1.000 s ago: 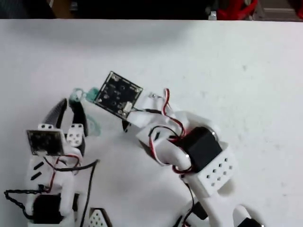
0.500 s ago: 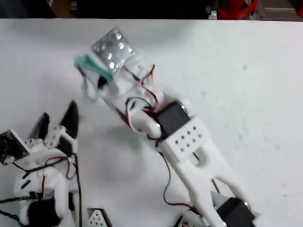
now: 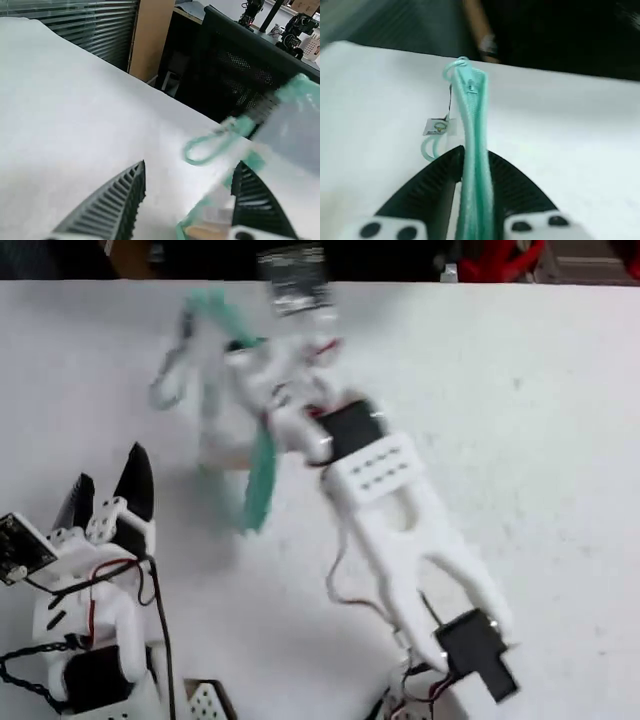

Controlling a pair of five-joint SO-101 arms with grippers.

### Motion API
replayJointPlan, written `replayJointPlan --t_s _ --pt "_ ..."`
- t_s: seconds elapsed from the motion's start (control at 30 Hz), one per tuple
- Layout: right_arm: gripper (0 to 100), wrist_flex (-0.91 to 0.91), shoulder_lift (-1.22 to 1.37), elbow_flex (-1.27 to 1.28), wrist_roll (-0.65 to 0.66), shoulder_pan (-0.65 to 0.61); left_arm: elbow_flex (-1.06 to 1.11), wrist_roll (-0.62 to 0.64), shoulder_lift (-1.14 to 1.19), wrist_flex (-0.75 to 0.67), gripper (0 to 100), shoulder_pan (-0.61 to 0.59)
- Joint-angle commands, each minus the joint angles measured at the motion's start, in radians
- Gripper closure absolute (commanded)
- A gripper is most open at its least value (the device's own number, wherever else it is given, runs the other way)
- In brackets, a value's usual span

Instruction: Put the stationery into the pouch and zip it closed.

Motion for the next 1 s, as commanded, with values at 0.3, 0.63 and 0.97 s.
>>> replayJointPlan --t_s 0.3,0.63,0.97 --pt "97.8 -0.22 -0.414 0.72 0.195 0.51 -0.005 0.006 -0.005 -0.028 73 0.025" --pt "76.6 -0.119 -0.568 1.007 0.479 0.444 -0.006 0.005 -0.005 -0.026 73 0.025" --pt "74.2 0.272 -0.578 0.813 0.818 0.277 -0.015 -0.215 -0.005 -0.035 79 0.113"
